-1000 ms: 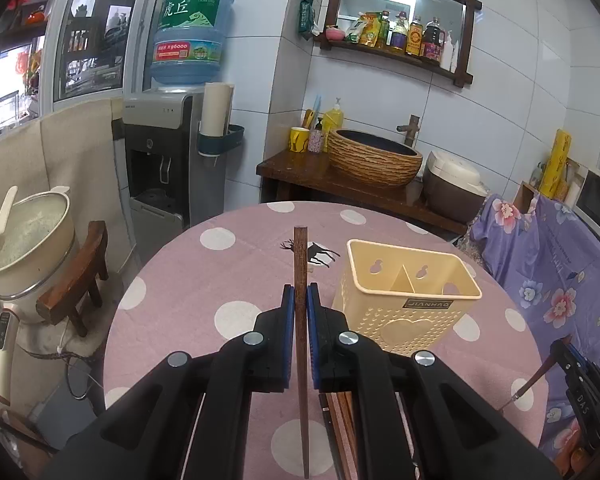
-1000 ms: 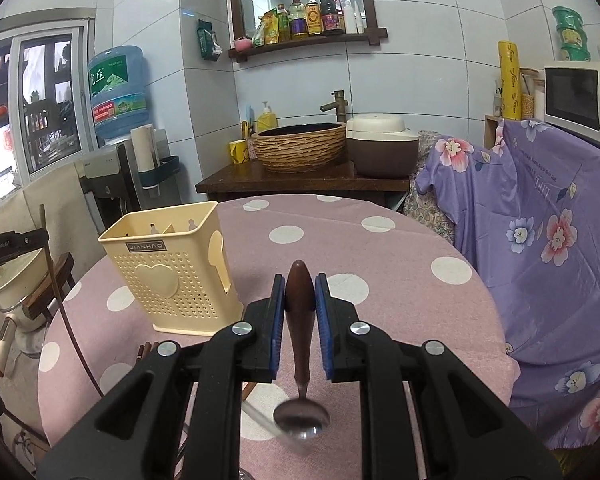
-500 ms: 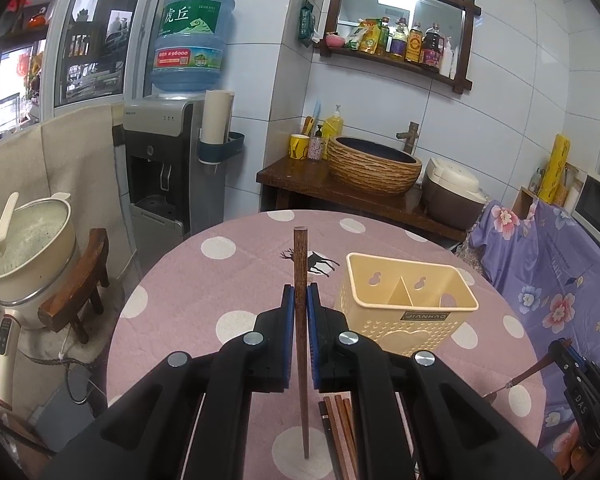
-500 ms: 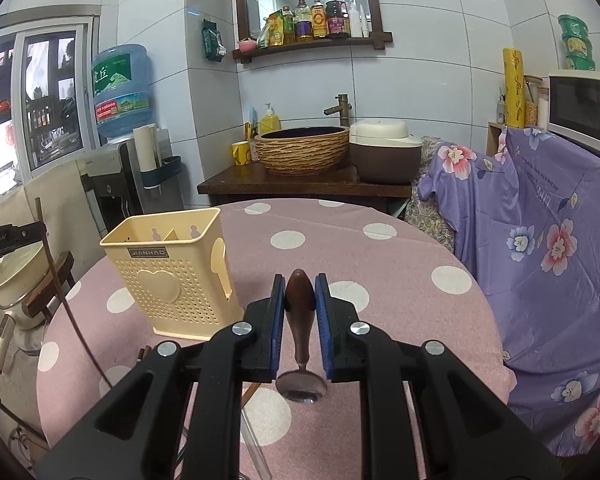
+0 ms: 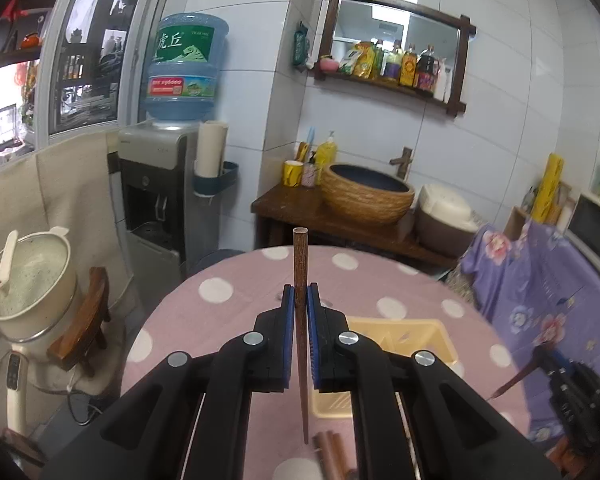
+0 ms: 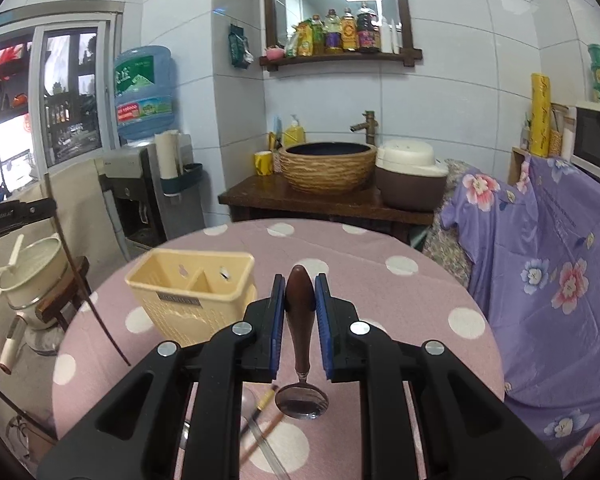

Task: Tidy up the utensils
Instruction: 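Lift the wooden spoon with the right gripper and lower it into the holder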

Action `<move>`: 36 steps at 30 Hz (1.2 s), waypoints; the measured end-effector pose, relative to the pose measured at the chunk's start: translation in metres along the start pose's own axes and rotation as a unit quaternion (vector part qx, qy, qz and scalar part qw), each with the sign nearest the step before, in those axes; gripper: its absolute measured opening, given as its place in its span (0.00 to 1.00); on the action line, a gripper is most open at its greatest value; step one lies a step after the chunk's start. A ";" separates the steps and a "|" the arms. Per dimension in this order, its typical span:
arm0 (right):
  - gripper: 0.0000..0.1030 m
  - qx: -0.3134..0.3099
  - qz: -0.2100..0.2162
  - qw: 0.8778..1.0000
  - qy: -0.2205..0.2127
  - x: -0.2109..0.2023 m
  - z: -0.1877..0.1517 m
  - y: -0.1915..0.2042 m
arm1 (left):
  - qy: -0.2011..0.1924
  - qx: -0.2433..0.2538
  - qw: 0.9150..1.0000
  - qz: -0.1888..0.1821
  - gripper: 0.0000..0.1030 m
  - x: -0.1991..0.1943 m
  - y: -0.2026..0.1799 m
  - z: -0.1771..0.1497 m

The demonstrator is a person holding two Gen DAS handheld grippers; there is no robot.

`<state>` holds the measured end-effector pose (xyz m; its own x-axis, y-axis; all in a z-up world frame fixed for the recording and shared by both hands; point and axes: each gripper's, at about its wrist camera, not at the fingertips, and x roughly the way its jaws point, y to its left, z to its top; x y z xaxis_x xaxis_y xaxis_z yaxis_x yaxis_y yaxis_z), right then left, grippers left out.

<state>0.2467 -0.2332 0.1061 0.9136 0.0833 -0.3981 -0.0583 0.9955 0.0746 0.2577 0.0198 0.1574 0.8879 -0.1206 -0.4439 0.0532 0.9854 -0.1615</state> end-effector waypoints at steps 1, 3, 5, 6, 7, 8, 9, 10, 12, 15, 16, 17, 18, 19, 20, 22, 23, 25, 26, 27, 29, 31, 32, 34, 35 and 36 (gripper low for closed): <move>0.15 -0.004 0.007 1.000 -0.004 -0.001 0.012 0.005 | -0.002 -0.003 1.000 -0.007 0.07 -0.003 0.000 0.010; 0.16 -0.007 0.017 1.000 -0.016 -0.004 0.037 0.015 | -0.014 -0.009 1.000 -0.020 0.07 -0.012 -0.005 0.034; 0.16 -0.010 0.027 0.999 -0.025 -0.008 0.062 0.024 | -0.032 -0.005 0.999 -0.025 0.07 -0.023 -0.012 0.054; 0.16 -0.010 0.033 0.999 -0.028 -0.009 0.075 0.029 | -0.041 0.000 0.999 -0.025 0.07 -0.028 -0.016 0.064; 0.15 -0.009 0.036 0.999 -0.030 -0.008 0.086 0.033 | -0.051 0.004 0.998 -0.024 0.07 -0.032 -0.023 0.074; 0.16 -0.006 0.041 0.999 -0.033 -0.007 0.097 0.037 | -0.058 0.005 0.998 -0.026 0.07 -0.034 -0.028 0.082; 0.16 -0.005 0.043 0.998 -0.037 -0.006 0.105 0.041 | -0.064 0.006 0.998 -0.027 0.07 -0.034 -0.035 0.089; 0.16 -0.004 0.045 0.998 -0.039 -0.004 0.113 0.047 | -0.067 0.007 0.997 -0.028 0.07 -0.034 -0.040 0.093; 0.16 -0.001 0.047 0.998 -0.040 0.005 0.122 0.056 | -0.071 0.009 0.997 -0.027 0.07 -0.027 -0.051 0.097; 0.16 -0.003 0.040 0.998 -0.045 0.019 0.119 0.067 | -0.067 0.014 0.997 -0.020 0.07 -0.007 -0.066 0.087; 0.16 -0.003 0.038 0.998 -0.042 0.025 0.115 0.069 | -0.065 0.014 0.998 -0.020 0.07 0.000 -0.069 0.082; 0.16 -0.002 0.037 0.999 -0.038 0.032 0.110 0.071 | -0.063 0.015 0.998 -0.016 0.07 0.006 -0.070 0.076; 0.16 0.000 0.036 0.999 -0.033 0.041 0.101 0.072 | -0.059 0.017 0.998 -0.012 0.07 0.013 -0.072 0.069; 0.16 0.003 0.035 0.999 -0.028 0.048 0.094 0.073 | -0.053 0.017 0.998 -0.007 0.07 0.023 -0.073 0.060; 0.16 0.007 0.035 0.999 -0.019 0.056 0.085 0.073 | -0.048 0.016 0.999 -0.005 0.07 0.028 -0.071 0.055; 0.16 0.013 0.036 0.999 -0.002 0.071 0.068 0.071 | -0.033 0.010 0.999 -0.003 0.07 0.040 -0.067 0.041; 0.16 0.016 0.038 0.999 0.007 0.078 0.060 0.070 | -0.025 0.009 1.000 -0.004 0.07 0.045 -0.066 0.033; 0.16 0.020 0.039 0.999 0.020 0.087 0.046 0.067 | -0.010 0.010 1.000 -0.003 0.07 0.055 -0.062 0.018; 0.16 0.023 0.040 0.999 0.023 0.090 0.040 0.065 | -0.003 0.011 1.000 -0.002 0.07 0.059 -0.060 0.012; 0.16 0.024 0.040 0.999 0.027 0.093 0.035 0.064 | 0.006 0.009 1.000 -0.002 0.07 0.064 -0.058 0.003; 0.16 0.025 0.042 0.998 0.038 0.100 0.025 0.062 | 0.023 0.007 1.000 -0.005 0.07 0.073 -0.054 -0.008; 0.16 0.024 0.044 0.998 0.045 0.104 0.017 0.061 | 0.039 0.006 0.999 -0.006 0.07 0.082 -0.051 -0.020; 0.16 0.021 0.044 0.998 0.047 0.106 0.012 0.061 | 0.045 0.004 0.999 -0.007 0.07 0.085 -0.050 -0.025; 0.16 0.019 0.045 0.998 0.051 0.109 0.006 0.061 | 0.047 0.004 0.999 -0.007 0.07 0.088 -0.048 -0.033; 0.16 0.018 0.045 0.997 0.053 0.111 0.003 0.061 | 0.041 0.008 0.999 -0.004 0.07 0.088 -0.048 -0.035; 0.16 0.017 0.044 0.998 0.046 0.110 0.000 0.060 | 0.037 0.011 0.999 -0.003 0.07 0.087 -0.049 -0.036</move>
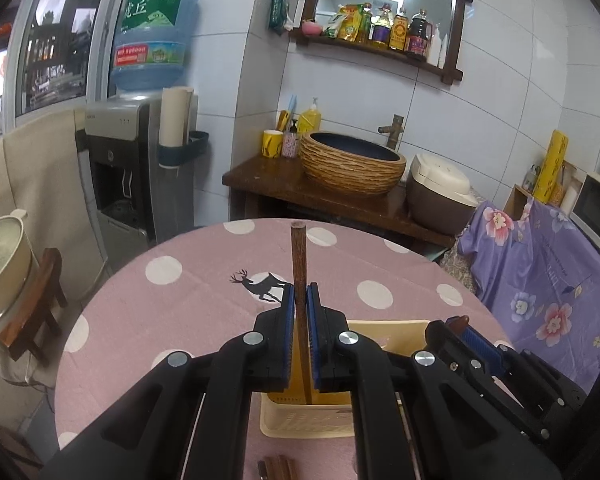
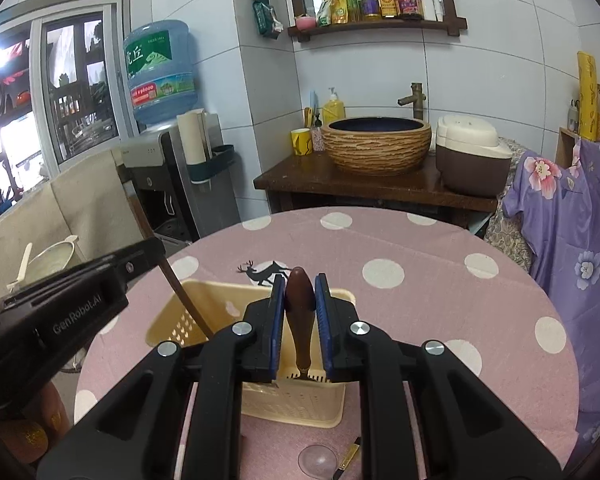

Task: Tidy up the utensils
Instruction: 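Lift the wooden spoon with the right gripper and lower it into the holder, then open the right gripper to release the spoon and withdraw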

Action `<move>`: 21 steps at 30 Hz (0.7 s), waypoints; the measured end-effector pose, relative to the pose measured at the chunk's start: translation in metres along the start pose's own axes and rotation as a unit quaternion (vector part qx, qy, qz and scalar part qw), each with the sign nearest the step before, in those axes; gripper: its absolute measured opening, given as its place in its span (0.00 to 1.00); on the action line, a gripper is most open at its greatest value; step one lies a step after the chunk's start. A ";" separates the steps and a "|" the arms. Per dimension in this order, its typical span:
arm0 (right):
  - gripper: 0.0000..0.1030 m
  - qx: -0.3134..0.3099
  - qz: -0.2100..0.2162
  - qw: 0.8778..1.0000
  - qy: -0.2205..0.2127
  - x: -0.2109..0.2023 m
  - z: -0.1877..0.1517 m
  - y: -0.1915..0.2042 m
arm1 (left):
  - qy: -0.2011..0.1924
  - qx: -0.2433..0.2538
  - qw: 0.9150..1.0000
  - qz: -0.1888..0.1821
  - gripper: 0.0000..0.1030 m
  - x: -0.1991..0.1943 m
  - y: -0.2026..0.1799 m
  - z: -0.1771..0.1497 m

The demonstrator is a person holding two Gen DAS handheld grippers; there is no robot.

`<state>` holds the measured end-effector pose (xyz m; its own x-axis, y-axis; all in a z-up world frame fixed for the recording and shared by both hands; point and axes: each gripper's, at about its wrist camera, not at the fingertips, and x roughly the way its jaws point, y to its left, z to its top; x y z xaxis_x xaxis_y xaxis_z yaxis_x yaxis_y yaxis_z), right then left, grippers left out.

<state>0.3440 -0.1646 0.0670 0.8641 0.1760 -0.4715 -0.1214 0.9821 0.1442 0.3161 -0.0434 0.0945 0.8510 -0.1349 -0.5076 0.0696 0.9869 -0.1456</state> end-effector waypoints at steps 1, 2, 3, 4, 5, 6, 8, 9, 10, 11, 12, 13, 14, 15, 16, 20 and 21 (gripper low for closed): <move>0.16 -0.003 -0.003 1.000 -0.004 -0.001 -0.001 0.000 | -0.003 0.003 1.000 -0.004 0.07 -0.001 0.000 0.000; 0.16 -0.003 -0.001 1.000 -0.006 -0.001 -0.002 -0.001 | -0.003 0.003 1.000 -0.006 0.07 -0.001 0.000 -0.001; 0.16 -0.001 0.002 1.000 -0.006 -0.001 -0.002 -0.002 | -0.001 0.001 1.000 -0.007 0.07 -0.002 0.001 0.000; 0.16 0.001 0.002 1.000 -0.006 -0.001 -0.002 -0.003 | 0.000 0.000 1.000 -0.008 0.07 -0.001 0.000 0.001; 0.16 0.007 0.003 1.000 -0.005 -0.001 -0.002 -0.005 | 0.003 -0.001 1.000 -0.010 0.07 -0.001 -0.001 0.001; 0.16 0.012 0.006 1.000 -0.006 -0.001 -0.002 -0.007 | 0.005 -0.001 1.000 -0.013 0.07 -0.001 -0.001 0.002; 0.22 0.015 0.016 1.000 -0.006 -0.002 -0.002 -0.008 | 0.006 -0.002 1.000 -0.017 0.08 -0.002 0.000 0.003; 0.26 0.014 0.017 1.000 -0.010 -0.004 -0.002 -0.009 | 0.003 -0.001 1.000 -0.019 0.10 -0.004 -0.001 0.002; 0.34 0.014 0.016 1.000 -0.017 -0.007 -0.003 -0.009 | -0.003 0.001 1.000 -0.020 0.17 -0.008 0.000 0.001; 0.44 0.014 0.017 0.999 -0.023 -0.011 -0.004 -0.010 | -0.011 0.005 1.000 -0.017 0.33 -0.012 0.000 0.000; 0.49 0.015 0.020 0.999 -0.029 -0.017 -0.006 -0.011 | -0.022 0.008 1.000 -0.010 0.43 -0.019 0.001 -0.002; 0.52 0.015 0.022 0.999 -0.035 -0.023 -0.009 -0.012 | -0.041 0.014 0.999 -0.005 0.58 -0.029 0.002 -0.005; 0.53 0.010 0.022 0.999 -0.043 -0.030 -0.013 -0.013 | -0.055 0.018 0.998 -0.005 0.65 -0.039 0.004 -0.009; 0.54 -0.001 0.020 0.999 -0.048 -0.037 -0.018 -0.013 | -0.065 0.021 0.998 -0.005 0.68 -0.048 0.006 -0.015; 0.57 -0.010 0.019 0.999 -0.048 -0.042 -0.023 -0.014 | -0.068 0.027 0.997 -0.006 0.75 -0.056 0.008 -0.022; 0.63 -0.033 0.057 0.998 -0.005 -0.056 -0.055 -0.016 | -0.054 0.040 0.998 0.002 0.93 -0.072 0.021 -0.055; 0.64 -0.036 0.069 0.997 0.009 -0.058 -0.067 -0.016 | -0.050 0.038 0.998 0.005 0.94 -0.074 0.026 -0.065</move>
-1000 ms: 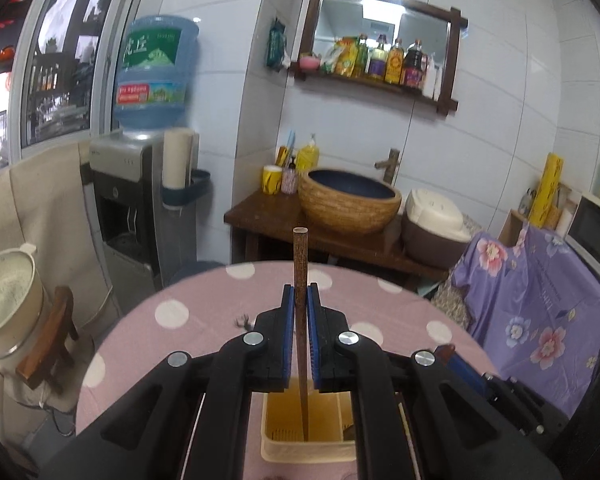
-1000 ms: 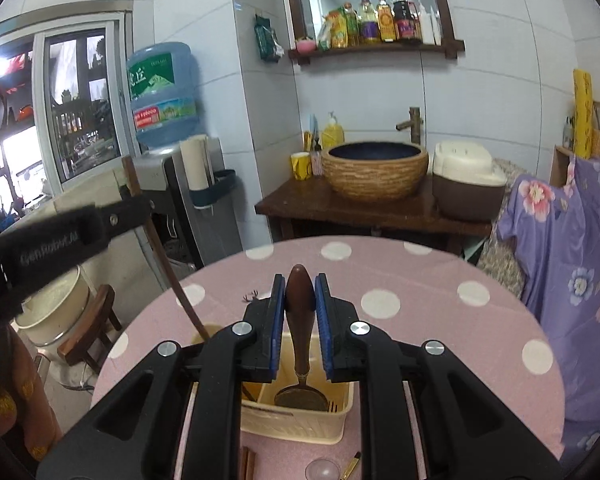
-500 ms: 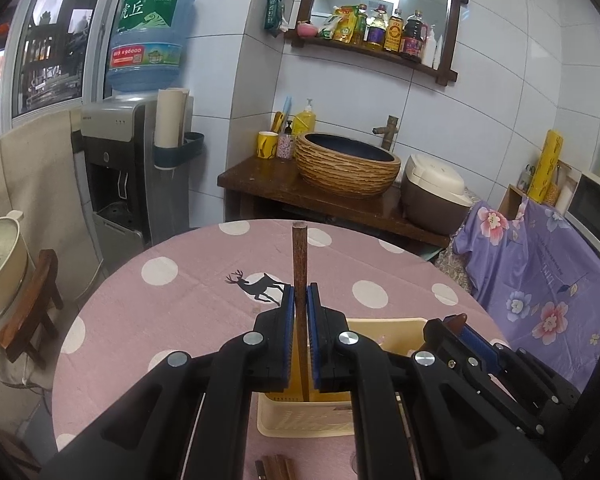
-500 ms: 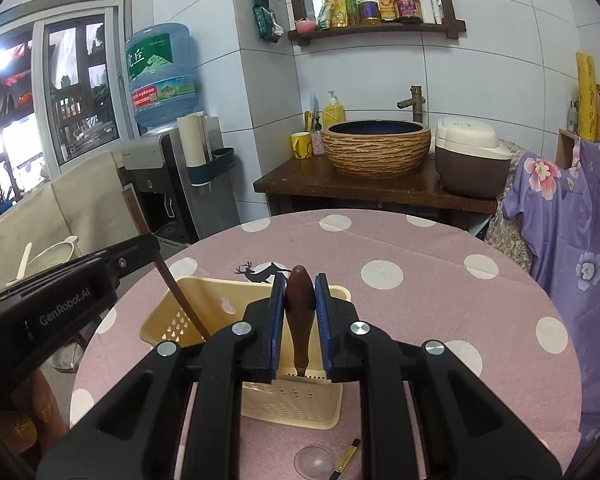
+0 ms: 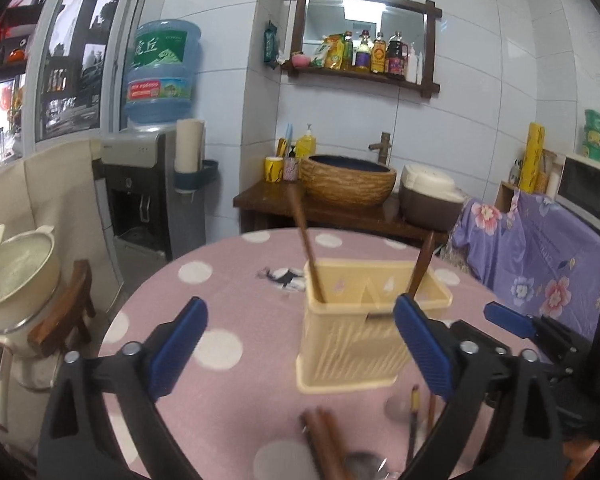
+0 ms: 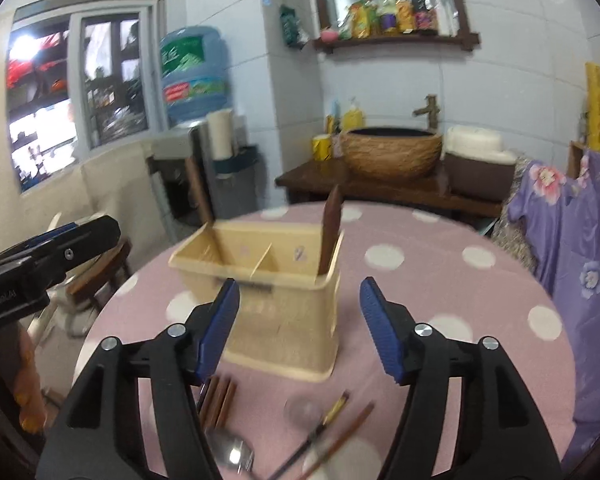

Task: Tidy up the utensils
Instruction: 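Open the right gripper to release the spoon and withdraw, then grasp the steel spoon by its handle with the right gripper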

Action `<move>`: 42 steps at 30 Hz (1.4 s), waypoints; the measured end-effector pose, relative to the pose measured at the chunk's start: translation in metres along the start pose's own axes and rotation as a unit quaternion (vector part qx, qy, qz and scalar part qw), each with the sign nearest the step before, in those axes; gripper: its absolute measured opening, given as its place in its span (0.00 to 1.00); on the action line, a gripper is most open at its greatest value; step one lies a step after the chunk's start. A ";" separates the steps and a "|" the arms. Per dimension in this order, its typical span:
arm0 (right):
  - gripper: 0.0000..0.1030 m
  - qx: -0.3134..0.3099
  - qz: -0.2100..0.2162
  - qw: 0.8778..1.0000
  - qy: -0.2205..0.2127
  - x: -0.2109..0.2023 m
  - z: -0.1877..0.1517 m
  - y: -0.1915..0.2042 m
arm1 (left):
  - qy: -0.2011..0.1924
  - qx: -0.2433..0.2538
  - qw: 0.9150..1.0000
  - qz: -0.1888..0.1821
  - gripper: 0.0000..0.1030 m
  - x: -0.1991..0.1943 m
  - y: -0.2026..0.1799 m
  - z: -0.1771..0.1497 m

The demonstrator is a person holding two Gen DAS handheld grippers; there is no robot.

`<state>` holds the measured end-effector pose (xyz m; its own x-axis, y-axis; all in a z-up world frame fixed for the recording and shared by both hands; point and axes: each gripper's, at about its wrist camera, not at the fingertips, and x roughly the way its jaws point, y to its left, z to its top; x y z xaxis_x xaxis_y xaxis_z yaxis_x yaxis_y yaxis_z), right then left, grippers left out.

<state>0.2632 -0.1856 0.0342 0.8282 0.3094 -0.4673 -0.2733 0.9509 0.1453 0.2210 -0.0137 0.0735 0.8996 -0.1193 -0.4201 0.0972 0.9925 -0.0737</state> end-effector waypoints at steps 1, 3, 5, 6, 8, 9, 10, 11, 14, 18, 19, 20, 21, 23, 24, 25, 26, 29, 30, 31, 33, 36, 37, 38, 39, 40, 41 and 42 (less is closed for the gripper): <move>0.65 -0.004 0.007 1.000 0.011 -0.001 -0.010 0.002 | 0.002 -0.005 1.000 0.006 0.95 -0.003 0.006 -0.011; 0.65 -0.017 0.018 0.999 0.035 -0.002 -0.034 0.008 | 0.006 -0.018 1.000 0.023 0.95 -0.007 0.017 -0.031; 0.65 -0.035 0.027 0.997 0.058 -0.002 -0.057 0.015 | 0.023 -0.026 0.999 0.032 0.95 -0.007 0.027 -0.052; 0.65 -0.045 0.026 0.996 0.067 -0.002 -0.067 0.018 | 0.039 -0.026 0.998 0.037 0.95 -0.005 0.031 -0.063; 0.66 -0.059 0.029 0.995 0.081 -0.001 -0.083 0.022 | 0.060 -0.020 0.997 0.044 0.95 -0.003 0.038 -0.081; 0.66 -0.067 0.029 0.993 0.088 0.001 -0.090 0.024 | 0.069 -0.016 0.996 0.048 0.95 -0.002 0.040 -0.088; 0.66 -0.075 0.023 0.993 0.092 0.001 -0.096 0.025 | 0.080 -0.011 0.995 0.055 0.95 0.000 0.042 -0.097; 0.66 -0.083 0.018 0.992 0.097 0.003 -0.100 0.027 | 0.085 -0.009 0.995 0.056 0.95 0.000 0.043 -0.102; 0.66 -0.100 0.044 0.987 0.115 0.007 -0.106 0.036 | 0.091 0.000 0.995 0.049 0.95 0.001 0.043 -0.113; 0.66 -0.134 0.072 0.978 0.143 0.023 -0.105 0.055 | 0.095 0.006 0.994 0.057 0.95 0.001 0.044 -0.117; 0.66 -0.142 0.079 0.975 0.151 0.029 -0.105 0.058 | 0.098 0.008 0.994 0.055 0.95 -0.001 0.045 -0.118; 0.66 -0.148 0.087 0.972 0.161 0.035 -0.106 0.059 | 0.100 0.008 0.994 0.051 0.95 -0.002 0.045 -0.120; 0.66 -0.155 0.095 0.968 0.172 0.040 -0.107 0.060 | 0.101 0.009 0.994 0.050 0.95 -0.003 0.046 -0.120; 0.66 -0.159 0.110 0.964 0.185 0.047 -0.107 0.058 | 0.101 0.010 0.993 0.051 0.95 -0.007 0.048 -0.121; 0.66 -0.161 0.116 0.961 0.192 0.050 -0.107 0.058 | 0.102 0.010 0.993 0.051 0.95 -0.008 0.049 -0.122; 0.66 -0.164 0.121 0.960 0.193 0.052 -0.106 0.057 | 0.103 0.008 0.993 0.050 0.95 -0.009 0.050 -0.123; 0.66 -0.166 0.126 0.958 0.196 0.055 -0.105 0.055 | 0.104 0.005 0.993 0.049 0.95 -0.011 0.051 -0.123; 0.66 -0.176 0.141 0.953 0.205 0.062 -0.100 0.053 | 0.107 0.000 0.993 0.041 0.95 -0.012 0.051 -0.125; 0.66 -0.179 0.148 0.949 0.211 0.065 -0.100 0.052 | 0.107 0.001 0.993 0.039 0.95 -0.012 0.049 -0.125; 0.65 -0.183 0.153 0.946 0.218 0.066 -0.098 0.050 | 0.108 0.002 0.994 0.035 0.95 -0.012 0.048 -0.125; 0.65 -0.196 0.152 0.944 0.217 0.066 -0.095 0.048 | 0.106 0.007 0.994 0.032 0.95 -0.013 0.044 -0.124; 0.65 -0.235 0.149 0.934 0.223 0.065 -0.096 0.048 | 0.105 0.012 0.994 0.027 0.95 -0.015 0.040 -0.123; 0.65 -0.247 0.146 0.930 0.228 0.066 -0.097 0.048 | 0.105 0.012 0.994 0.026 0.95 -0.016 0.039 -0.123; 0.65 -0.253 0.145 0.928 0.230 0.066 -0.098 0.048 | 0.105 0.013 0.994 0.024 0.95 -0.015 0.039 -0.123; 0.65 -0.256 0.144 0.927 0.232 0.066 -0.100 0.047 | 0.106 0.012 0.994 0.024 0.95 -0.015 0.039 -0.123; 0.65 -0.256 0.146 0.926 0.237 0.068 -0.101 0.047 | 0.108 0.011 0.994 0.025 0.95 -0.014 0.039 -0.123; 0.64 -0.256 0.148 0.924 0.240 0.070 -0.103 0.047 | 0.109 0.009 0.994 0.025 0.95 -0.013 0.039 -0.124; 0.63 -0.255 0.149 0.925 0.240 0.071 -0.105 0.047 | 0.109 0.006 0.994 0.024 0.95 -0.013 0.039 -0.124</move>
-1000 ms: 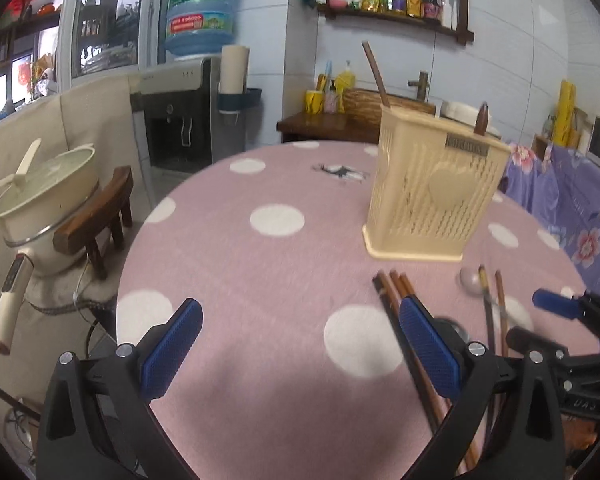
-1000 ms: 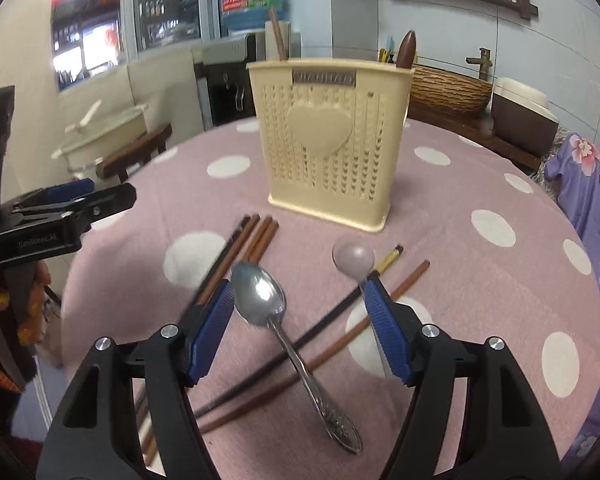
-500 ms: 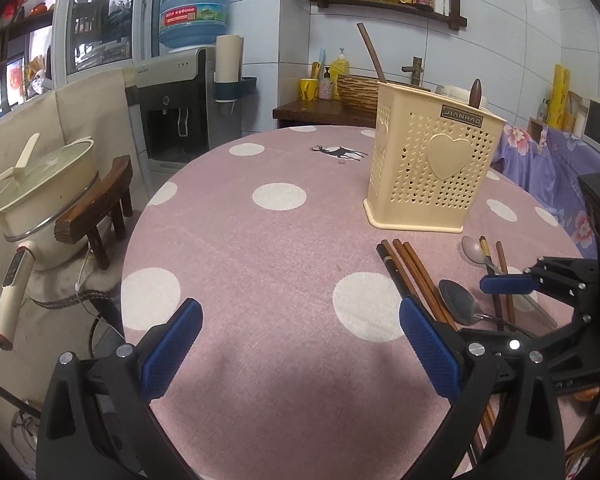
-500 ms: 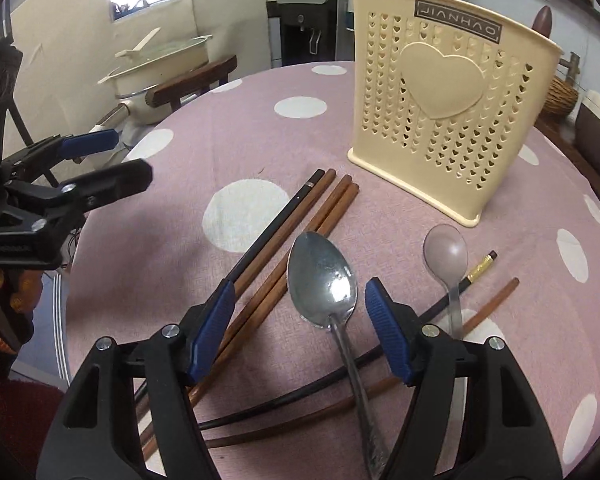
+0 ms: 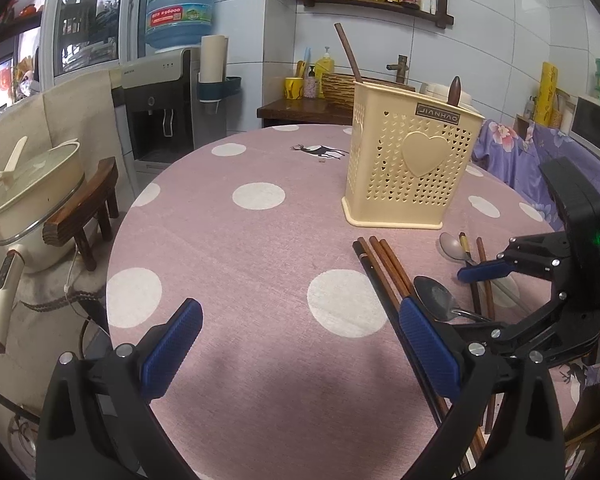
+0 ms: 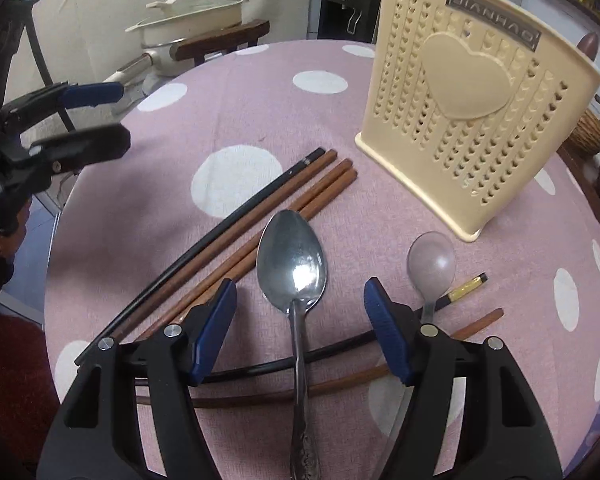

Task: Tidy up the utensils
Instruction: 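Grasp the steel spoon by its handle with the right gripper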

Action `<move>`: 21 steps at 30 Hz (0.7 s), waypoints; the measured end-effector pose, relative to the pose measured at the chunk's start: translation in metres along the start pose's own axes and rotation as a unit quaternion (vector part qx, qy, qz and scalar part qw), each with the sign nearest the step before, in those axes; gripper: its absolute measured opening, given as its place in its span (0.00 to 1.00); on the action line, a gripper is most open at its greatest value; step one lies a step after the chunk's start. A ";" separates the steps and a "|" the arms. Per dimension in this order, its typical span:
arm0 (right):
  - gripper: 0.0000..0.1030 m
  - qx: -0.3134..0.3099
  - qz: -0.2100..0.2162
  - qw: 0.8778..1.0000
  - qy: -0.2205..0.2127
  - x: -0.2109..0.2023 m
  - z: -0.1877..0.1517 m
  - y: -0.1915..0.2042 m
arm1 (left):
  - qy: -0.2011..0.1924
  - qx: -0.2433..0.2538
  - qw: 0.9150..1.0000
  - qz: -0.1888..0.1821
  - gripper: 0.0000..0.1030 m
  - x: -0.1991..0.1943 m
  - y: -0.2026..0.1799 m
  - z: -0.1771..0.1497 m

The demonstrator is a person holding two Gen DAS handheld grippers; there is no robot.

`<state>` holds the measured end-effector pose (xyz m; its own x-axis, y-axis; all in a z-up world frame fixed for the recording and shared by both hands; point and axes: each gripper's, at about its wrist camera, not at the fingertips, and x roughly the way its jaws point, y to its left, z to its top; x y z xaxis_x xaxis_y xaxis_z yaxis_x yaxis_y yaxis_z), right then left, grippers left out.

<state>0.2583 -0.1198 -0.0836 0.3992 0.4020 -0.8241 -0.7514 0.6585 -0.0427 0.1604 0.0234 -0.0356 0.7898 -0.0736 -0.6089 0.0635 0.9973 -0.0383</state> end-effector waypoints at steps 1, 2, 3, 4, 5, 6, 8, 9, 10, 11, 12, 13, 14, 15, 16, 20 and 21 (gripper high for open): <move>0.63 0.004 0.004 1.000 -0.004 0.001 -0.001 -0.001 | 0.001 -0.002 1.000 -0.003 0.95 0.000 0.000 0.000; 0.63 0.009 0.009 1.000 -0.007 0.002 0.000 -0.003 | 0.001 -0.004 1.000 -0.004 0.95 0.000 0.000 0.000; 0.63 0.014 0.011 1.000 -0.010 0.003 0.000 -0.004 | 0.002 -0.003 1.000 -0.004 0.95 0.000 -0.001 0.001; 0.63 0.018 0.013 1.000 -0.013 0.005 0.001 -0.005 | 0.001 -0.001 1.000 -0.004 0.95 -0.001 -0.002 0.001; 0.63 0.021 0.015 1.000 -0.015 0.006 0.002 -0.006 | 0.001 0.000 1.000 -0.002 0.95 -0.001 -0.003 0.001; 0.63 0.022 0.014 1.000 -0.017 0.007 0.003 -0.006 | 0.001 0.001 1.000 -0.001 0.95 -0.001 -0.003 0.001; 0.60 0.020 0.015 0.999 -0.020 0.007 0.005 -0.004 | 0.002 -0.001 1.000 0.000 0.95 -0.001 -0.002 0.001; 0.57 0.017 0.017 0.999 -0.023 0.008 0.006 -0.002 | 0.003 -0.002 1.000 0.000 0.95 -0.001 -0.002 0.001; 0.50 0.014 0.020 0.999 -0.025 0.008 0.007 -0.001 | 0.004 -0.003 1.000 0.000 0.95 -0.001 -0.002 0.001; 0.44 0.014 0.021 0.999 -0.027 0.007 0.007 -0.001 | 0.005 -0.004 1.000 -0.001 0.95 -0.001 -0.002 0.001; 0.41 0.017 0.019 0.999 -0.028 0.006 0.006 -0.001 | 0.008 -0.004 1.000 -0.001 0.95 0.000 -0.002 0.000; 0.37 0.022 0.018 0.999 -0.028 0.005 0.006 -0.001 | 0.009 -0.004 1.000 -0.002 0.95 0.001 -0.002 0.000; 0.37 0.025 0.016 0.999 -0.028 0.004 0.005 -0.001 | 0.011 -0.004 1.000 -0.002 0.95 0.002 -0.002 0.000; 0.37 0.028 0.011 0.999 -0.029 0.003 0.004 0.000 | 0.014 -0.002 1.000 -0.001 0.95 0.004 -0.003 0.000; 0.37 0.033 0.007 0.999 -0.029 0.002 0.004 0.000 | 0.021 0.001 1.000 0.000 0.95 0.007 -0.004 0.000; 0.37 0.082 -0.009 0.995 -0.059 -0.016 -0.003 -0.004 | 0.046 0.007 0.999 0.003 0.95 0.019 -0.012 0.000; 0.37 0.098 -0.014 0.993 -0.071 -0.022 -0.004 -0.006 | 0.051 0.006 0.999 0.002 0.95 0.022 -0.014 0.001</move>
<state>0.2518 -0.1350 -0.0672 0.4996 0.4577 -0.7355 -0.6272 0.7768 0.0573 0.1770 0.0077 -0.0478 0.7239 -0.0677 -0.6865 0.0687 0.9973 -0.0259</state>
